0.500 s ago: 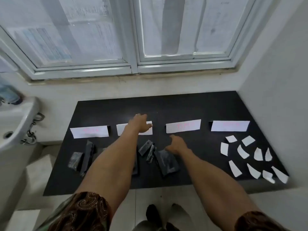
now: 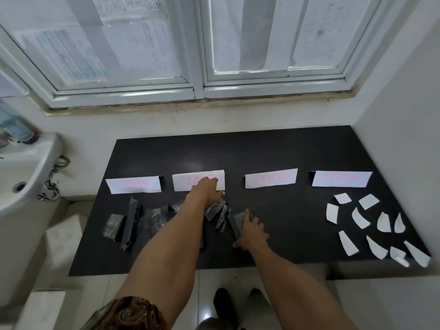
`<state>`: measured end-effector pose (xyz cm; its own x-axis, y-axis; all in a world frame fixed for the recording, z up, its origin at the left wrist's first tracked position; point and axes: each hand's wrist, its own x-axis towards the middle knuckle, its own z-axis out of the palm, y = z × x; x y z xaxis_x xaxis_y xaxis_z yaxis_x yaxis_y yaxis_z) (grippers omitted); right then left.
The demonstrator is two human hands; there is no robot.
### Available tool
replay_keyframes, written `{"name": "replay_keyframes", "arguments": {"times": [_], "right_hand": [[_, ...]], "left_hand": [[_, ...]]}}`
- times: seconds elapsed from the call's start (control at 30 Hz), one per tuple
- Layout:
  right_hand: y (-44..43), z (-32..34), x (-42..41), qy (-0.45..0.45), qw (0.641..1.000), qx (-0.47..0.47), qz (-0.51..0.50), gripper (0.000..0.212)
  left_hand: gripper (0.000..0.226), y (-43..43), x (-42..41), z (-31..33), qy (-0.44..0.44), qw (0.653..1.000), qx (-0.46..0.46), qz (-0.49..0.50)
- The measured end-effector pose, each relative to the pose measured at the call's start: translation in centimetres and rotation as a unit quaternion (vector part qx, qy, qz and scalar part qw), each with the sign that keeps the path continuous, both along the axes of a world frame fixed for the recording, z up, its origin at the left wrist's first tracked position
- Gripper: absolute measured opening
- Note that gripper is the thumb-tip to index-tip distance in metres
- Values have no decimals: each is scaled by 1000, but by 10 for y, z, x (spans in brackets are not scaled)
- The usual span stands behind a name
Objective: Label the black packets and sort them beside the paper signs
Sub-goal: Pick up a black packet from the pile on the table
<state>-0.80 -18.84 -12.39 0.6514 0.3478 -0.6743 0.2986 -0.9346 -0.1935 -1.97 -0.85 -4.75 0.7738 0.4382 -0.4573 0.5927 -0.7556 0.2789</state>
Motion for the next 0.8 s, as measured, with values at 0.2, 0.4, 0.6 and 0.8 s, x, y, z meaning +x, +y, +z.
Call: {"name": "replay_keyframes", "arguments": {"times": [0.2,0.4,0.6,0.8], "right_hand": [[-3,-2,4,-11,997,47,-58,121],[-12,26,28,-55,977,146,-143,123],[-30,70,70,-135,937,262,-186,122],[-52,100,110,-192,889,347,-229,116]], "left_hand": [[57,1,5,-6,-7,1000,-9,-7],[56,-18,31,0,1,999,-24,-35],[70,-65,86,21,-67,985,-155,31],[87,-109,137,38,-111,926,-332,142]]}}
